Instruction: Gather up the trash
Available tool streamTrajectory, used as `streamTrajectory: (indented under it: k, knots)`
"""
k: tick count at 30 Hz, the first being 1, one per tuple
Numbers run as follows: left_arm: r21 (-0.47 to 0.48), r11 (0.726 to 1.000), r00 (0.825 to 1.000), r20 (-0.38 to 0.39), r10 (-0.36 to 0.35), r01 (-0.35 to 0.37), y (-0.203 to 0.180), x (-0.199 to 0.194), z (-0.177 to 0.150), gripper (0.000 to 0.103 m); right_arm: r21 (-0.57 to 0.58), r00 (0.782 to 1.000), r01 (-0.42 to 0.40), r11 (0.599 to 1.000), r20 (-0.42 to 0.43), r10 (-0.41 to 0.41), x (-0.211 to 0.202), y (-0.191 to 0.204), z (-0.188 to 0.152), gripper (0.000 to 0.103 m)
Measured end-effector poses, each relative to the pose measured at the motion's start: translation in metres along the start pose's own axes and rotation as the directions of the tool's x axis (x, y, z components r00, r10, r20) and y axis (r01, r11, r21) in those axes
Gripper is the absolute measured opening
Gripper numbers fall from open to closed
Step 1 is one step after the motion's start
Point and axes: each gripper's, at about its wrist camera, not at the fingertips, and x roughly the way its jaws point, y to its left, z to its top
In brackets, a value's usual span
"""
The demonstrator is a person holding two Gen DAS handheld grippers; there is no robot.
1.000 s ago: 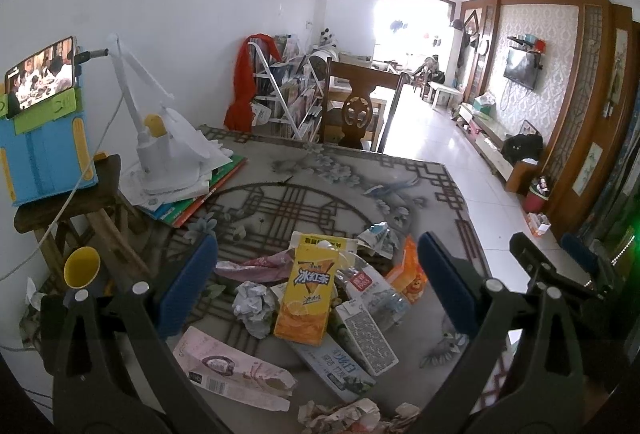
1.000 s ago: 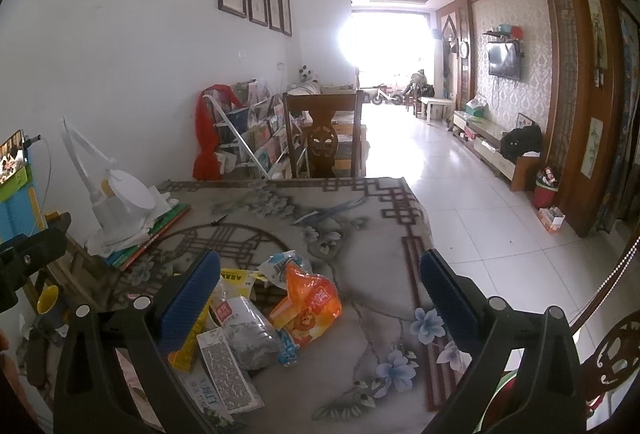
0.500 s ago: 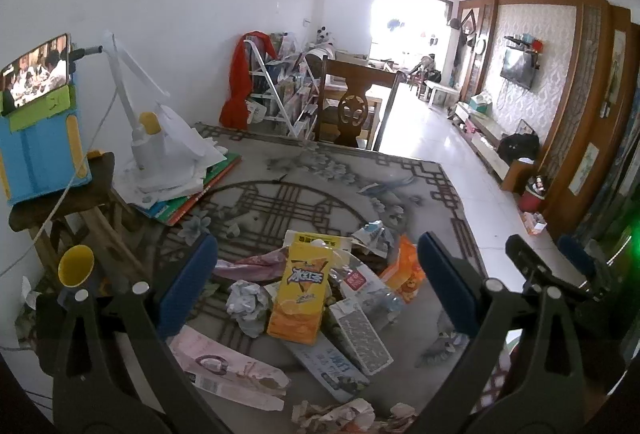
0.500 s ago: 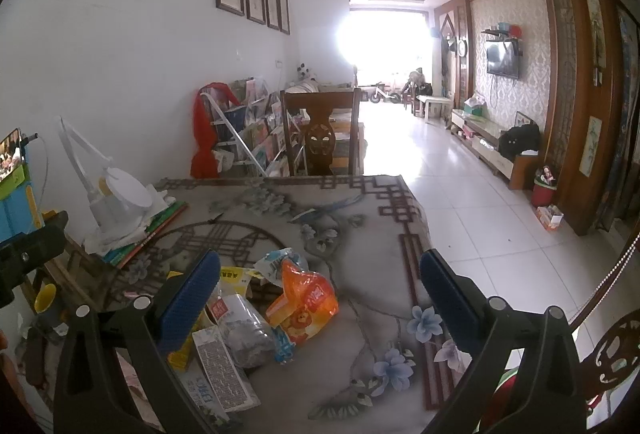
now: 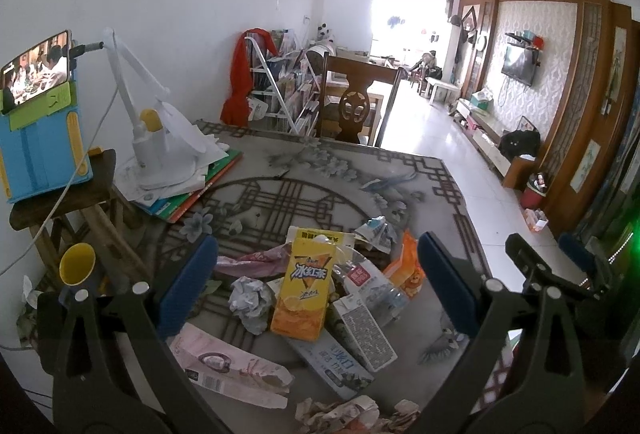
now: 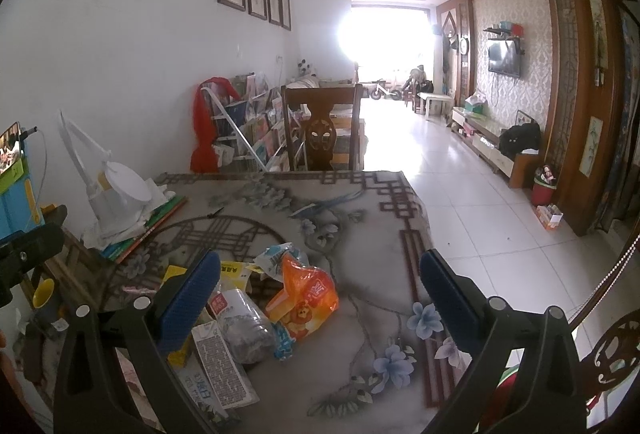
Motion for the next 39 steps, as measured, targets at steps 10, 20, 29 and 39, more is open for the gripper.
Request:
streamTrajectory:
  k: [10, 20, 29, 39]
  knots:
    - [-0.005, 1.0, 1.0, -0.015, 0.002, -0.003, 0.012, -0.001, 0.001, 0.098, -0.01, 1.0, -0.001, 1.0, -0.02, 0.0, 0.002, -0.002, -0.01, 0.096]
    - [-0.008, 0.999, 0.993, -0.11, 0.036, -0.037, 0.049, 0.018, -0.017, 0.098, -0.091, 0.962, -0.144, 0.985, -0.248, 0.117, 0.036, 0.021, -0.039, 0.096]
    - [-0.025, 0.998, 0.955, -0.295, 0.04, -0.049, 0.117, 0.066, -0.051, 0.096, -0.04, 0.833, -0.306, 0.951, -0.495, 0.247, 0.091, 0.068, -0.085, 0.044]
    - [0.061, 0.996, 0.906, -0.423, -0.039, 0.071, 0.153, 0.167, -0.04, 0.083, -0.016, 0.799, -0.214, 0.977, -0.578, 0.165, 0.122, 0.092, -0.1, 0.054]
